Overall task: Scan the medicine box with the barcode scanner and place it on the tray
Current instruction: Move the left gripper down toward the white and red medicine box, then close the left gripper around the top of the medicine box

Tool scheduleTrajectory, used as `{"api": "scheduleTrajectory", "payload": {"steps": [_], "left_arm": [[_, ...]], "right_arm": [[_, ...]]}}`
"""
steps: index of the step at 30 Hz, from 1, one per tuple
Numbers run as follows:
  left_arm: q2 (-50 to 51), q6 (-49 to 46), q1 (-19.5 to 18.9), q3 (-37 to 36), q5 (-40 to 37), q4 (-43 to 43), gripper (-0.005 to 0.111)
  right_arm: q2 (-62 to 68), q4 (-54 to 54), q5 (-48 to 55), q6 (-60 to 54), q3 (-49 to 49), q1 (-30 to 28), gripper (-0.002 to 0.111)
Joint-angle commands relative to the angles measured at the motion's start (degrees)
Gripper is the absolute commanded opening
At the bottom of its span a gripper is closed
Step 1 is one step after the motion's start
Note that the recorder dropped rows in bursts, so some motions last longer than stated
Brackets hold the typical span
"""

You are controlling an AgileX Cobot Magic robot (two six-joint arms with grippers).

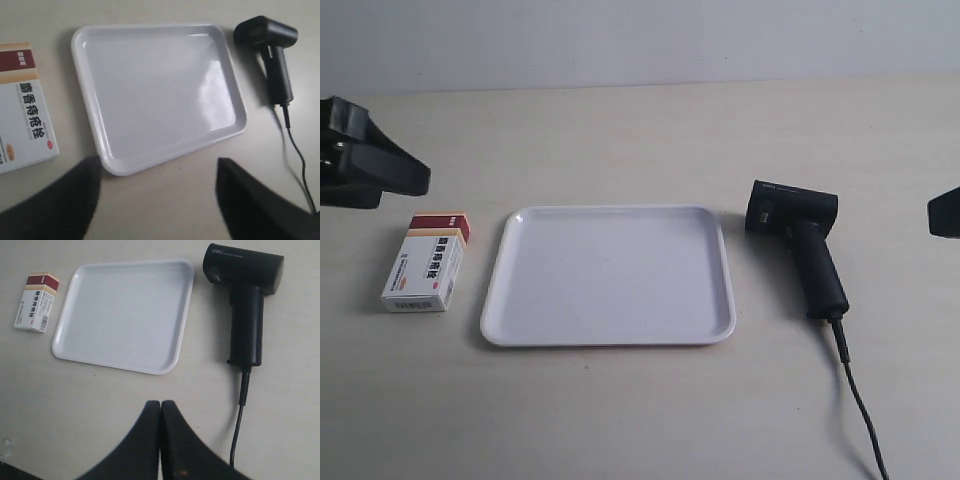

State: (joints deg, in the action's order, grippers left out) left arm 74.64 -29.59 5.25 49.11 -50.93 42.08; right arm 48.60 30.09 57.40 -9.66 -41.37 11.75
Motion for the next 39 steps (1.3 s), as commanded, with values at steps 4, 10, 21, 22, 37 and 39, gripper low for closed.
{"api": "scheduleTrajectory", "payload": {"steps": [4,10,21,22,37,39], "left_arm": [[7.76,1.71,1.7,0.58,7.14,-3.98,0.083],[15.6,10.25,1.7,5.26,8.66,-15.18,0.083],[28.01,17.35,3.48,15.82,7.36,-22.35,0.083],[29.0,19.5,4.31,16.74,7.21,-24.69,0.083],[42.01,40.34,9.74,27.65,1.84,-44.29,0.083],[43.07,40.34,10.19,27.65,2.29,-44.17,0.083]], "right_arm": [[0.14,0.97,-0.21,-0.47,-0.04,0.23,0.0],[0.14,0.95,-0.13,-0.89,-0.04,0.23,0.0],[3.51,-1.77,-3.49,-0.23,-0.14,0.23,0.015],[4.43,-1.62,-3.49,-0.23,-0.14,0.23,0.018],[7.0,-1.27,-4.67,-0.35,-0.14,0.23,0.03],[7.0,-1.27,-4.8,-0.35,-0.14,0.23,0.03]]}}
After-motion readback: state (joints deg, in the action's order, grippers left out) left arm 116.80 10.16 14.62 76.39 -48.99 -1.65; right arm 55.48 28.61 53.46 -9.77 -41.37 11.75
